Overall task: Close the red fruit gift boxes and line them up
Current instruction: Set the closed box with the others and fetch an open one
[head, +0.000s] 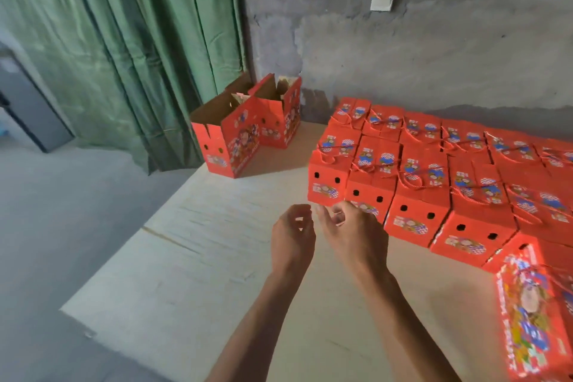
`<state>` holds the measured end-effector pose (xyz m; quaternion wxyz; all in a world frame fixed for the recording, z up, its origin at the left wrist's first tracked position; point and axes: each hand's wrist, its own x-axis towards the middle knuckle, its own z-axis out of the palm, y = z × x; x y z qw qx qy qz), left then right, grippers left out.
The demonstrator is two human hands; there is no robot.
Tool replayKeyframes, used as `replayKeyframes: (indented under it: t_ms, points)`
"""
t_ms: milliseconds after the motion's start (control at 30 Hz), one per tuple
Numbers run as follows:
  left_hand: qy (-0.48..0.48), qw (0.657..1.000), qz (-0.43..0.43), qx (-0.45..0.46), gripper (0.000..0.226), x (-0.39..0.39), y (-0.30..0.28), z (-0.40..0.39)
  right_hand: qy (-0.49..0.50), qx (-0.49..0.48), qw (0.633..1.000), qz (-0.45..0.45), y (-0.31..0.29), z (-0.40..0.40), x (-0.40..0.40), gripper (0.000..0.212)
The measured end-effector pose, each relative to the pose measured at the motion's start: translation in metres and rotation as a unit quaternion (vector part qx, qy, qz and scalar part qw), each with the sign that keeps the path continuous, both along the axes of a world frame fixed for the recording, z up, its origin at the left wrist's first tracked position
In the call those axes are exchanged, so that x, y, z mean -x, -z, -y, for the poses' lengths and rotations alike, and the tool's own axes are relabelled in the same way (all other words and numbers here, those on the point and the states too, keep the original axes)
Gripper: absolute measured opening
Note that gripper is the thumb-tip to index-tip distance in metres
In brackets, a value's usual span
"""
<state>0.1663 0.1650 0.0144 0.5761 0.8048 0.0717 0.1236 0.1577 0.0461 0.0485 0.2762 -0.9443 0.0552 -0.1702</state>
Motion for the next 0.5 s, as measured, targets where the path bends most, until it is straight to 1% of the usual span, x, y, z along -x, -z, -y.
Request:
replayKeyframes:
  t_ms: [100,233,367,500]
  points:
    - [-0.019,1.000,0.010,-0.015,0.020,-0.011,-0.003,-0.071,-0.021,-0.012,1.000,0.007,0.003,-0.068,-0.014,0.049]
    - [-0.048,0.999,0.010,-0.014,0.021,-0.030,-0.007,-0.141,-0.042,-0.023,0.999,-0.003,0.005,-0.134,-0.041,0.050]
    - [-0.061,0.998,0.014,-0.003,0.020,-0.065,-0.004,-0.184,-0.058,-0.032,0.998,-0.020,0.004,-0.181,-0.080,0.048]
    - [-0.053,0.998,0.024,-0.006,0.016,-0.112,-0.005,-0.211,-0.083,-0.034,0.996,-0.013,0.004,-0.217,-0.139,0.045]
